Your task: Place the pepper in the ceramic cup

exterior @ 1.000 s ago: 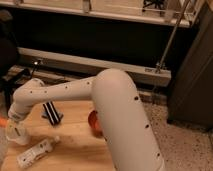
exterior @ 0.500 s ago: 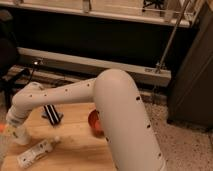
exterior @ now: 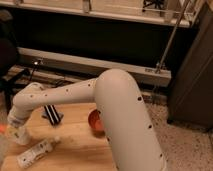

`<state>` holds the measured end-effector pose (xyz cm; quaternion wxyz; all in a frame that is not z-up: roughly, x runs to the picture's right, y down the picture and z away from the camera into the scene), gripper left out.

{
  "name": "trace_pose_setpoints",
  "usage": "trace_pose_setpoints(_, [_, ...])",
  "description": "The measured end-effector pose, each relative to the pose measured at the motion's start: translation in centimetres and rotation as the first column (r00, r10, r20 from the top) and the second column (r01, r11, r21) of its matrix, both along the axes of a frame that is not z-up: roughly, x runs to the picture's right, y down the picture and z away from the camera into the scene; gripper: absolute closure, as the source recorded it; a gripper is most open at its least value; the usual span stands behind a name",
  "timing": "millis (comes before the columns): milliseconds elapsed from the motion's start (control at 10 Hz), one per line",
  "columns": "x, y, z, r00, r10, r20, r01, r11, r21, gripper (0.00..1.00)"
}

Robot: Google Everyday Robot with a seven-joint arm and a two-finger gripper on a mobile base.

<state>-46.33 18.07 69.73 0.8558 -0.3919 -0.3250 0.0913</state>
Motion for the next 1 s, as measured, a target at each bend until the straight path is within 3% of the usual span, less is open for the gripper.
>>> trace_pose_setpoints(500, [0.9,0.2,0.8,1.000,-0.006,-0.015,0.006,0.9999,-0.010,0.95])
trace_pose_setpoints(1000, [1.1,0.3,1.5,1.000,0.001,0.003,-0.001,1.0000,-0.005,0.95])
